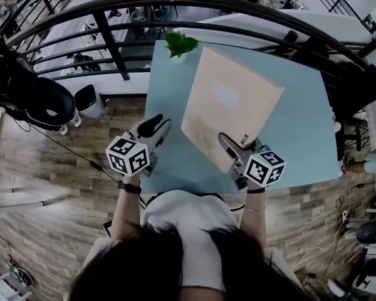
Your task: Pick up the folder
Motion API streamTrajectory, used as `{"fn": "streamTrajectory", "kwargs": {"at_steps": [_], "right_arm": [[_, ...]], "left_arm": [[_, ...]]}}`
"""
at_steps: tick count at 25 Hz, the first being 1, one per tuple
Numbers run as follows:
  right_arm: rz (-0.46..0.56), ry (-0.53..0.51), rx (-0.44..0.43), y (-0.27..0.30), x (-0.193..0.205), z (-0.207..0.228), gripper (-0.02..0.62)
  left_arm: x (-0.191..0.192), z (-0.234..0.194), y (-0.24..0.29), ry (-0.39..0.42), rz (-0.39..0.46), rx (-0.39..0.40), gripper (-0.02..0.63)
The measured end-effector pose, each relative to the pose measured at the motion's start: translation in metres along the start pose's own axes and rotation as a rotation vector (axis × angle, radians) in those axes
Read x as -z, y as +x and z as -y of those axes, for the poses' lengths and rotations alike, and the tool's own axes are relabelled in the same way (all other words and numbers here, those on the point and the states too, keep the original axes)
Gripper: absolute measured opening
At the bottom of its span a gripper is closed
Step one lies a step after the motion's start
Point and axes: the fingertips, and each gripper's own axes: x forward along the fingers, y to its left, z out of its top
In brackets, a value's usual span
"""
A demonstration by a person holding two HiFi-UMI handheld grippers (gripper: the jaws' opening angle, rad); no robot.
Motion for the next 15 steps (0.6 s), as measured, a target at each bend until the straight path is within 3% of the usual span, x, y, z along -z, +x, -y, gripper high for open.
{"fn": "streamTrajectory", "kwargs": {"at_steps": [8,15], "right_arm": [[0.076,-0.265,0.190,-0.007,-0.021,0.002,0.285],[0.096,-0.304,0.230,-0.007,-0.019,0.002,0.281]], "left_arm": [[-0.010,0.013,0.003,0.077,0.056,-0.020,0.142],[-0.007,0.015,0.000,0.122,0.056,-0.050,0.110]]}}
